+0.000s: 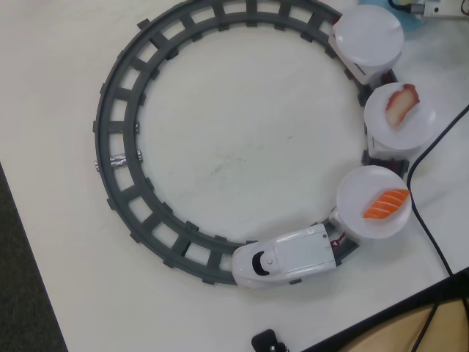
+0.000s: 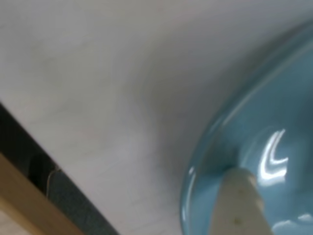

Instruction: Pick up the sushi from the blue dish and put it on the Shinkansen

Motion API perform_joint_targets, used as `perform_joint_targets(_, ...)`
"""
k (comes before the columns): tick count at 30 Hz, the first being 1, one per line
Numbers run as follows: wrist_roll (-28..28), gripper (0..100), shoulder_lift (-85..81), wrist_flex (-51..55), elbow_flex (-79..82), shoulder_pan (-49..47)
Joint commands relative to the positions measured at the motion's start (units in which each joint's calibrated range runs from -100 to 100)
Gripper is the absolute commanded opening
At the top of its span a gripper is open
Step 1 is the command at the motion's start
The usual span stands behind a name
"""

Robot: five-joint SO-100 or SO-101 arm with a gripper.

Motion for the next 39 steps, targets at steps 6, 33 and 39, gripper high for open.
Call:
perform_joint_targets(6, -0.65, 0, -0.12, -0.11, -0.39, 0.00)
perform_joint_targets(33, -5.31, 2, -56.32, 6.91, 34.44, -20.42)
perform_joint_targets(39, -5.31, 2, -55.48, -5.59, 47.37, -24.21)
